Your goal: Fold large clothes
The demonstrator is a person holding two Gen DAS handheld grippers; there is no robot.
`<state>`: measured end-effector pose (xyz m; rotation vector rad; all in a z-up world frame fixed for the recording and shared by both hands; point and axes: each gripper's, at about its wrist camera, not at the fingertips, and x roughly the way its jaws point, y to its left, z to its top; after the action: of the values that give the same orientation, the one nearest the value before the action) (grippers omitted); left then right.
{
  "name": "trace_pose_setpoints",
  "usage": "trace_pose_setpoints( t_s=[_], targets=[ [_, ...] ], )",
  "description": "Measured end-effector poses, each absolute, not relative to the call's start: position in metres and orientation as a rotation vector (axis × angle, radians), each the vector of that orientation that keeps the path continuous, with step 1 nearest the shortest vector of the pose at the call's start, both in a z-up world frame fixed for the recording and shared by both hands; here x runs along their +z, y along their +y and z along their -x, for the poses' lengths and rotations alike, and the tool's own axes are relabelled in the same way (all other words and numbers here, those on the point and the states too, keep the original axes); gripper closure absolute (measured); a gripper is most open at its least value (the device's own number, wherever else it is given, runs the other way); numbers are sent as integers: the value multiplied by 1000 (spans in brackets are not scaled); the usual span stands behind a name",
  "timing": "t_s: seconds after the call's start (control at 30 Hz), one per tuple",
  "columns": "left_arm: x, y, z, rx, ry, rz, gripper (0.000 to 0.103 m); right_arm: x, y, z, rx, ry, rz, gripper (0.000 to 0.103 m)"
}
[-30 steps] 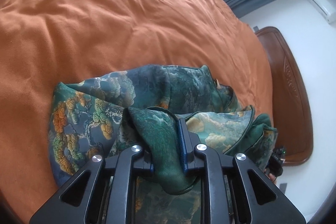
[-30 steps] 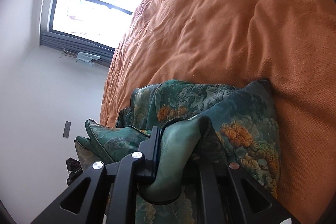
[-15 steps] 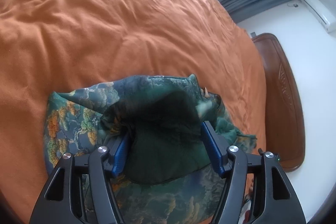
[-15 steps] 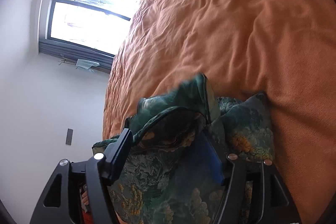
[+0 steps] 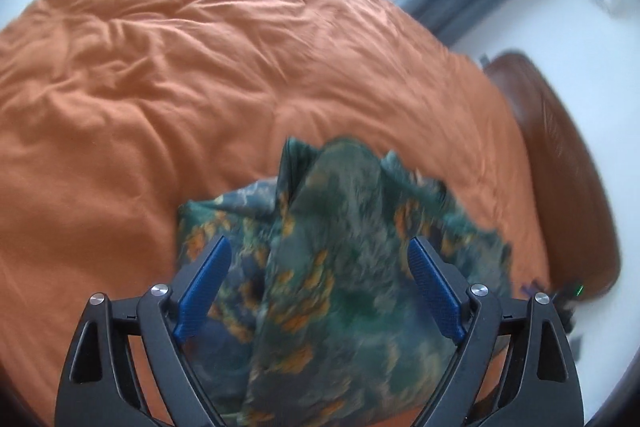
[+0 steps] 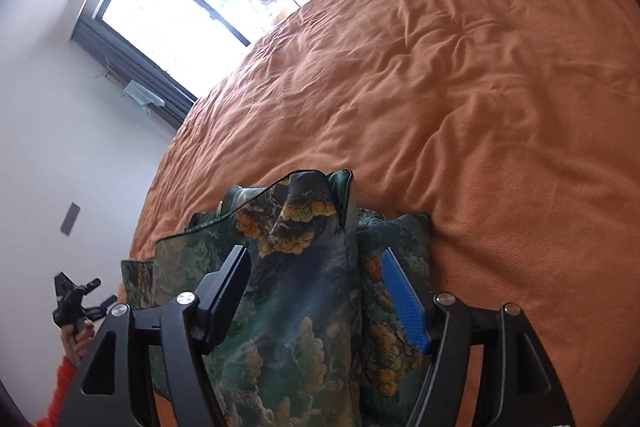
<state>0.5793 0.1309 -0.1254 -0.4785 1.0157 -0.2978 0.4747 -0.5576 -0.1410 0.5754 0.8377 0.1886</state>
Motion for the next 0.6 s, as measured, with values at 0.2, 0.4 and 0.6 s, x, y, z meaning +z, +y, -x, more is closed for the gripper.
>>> trace_pose_setpoints(
  t_s=[0.2, 0.4, 0.6],
  targets=[
    [-148, 98, -575, -348, 1060, 316, 12, -142, -529, -480, 252, 927, -456, 34],
    [-171, 76, -593, -305, 1092, 295, 32, -168, -493, -515, 199, 990, -431, 32],
    [-164, 78, -585, -181, 1038, 226, 96, -169, -475, -527, 91, 1022, -362, 102]
  ],
)
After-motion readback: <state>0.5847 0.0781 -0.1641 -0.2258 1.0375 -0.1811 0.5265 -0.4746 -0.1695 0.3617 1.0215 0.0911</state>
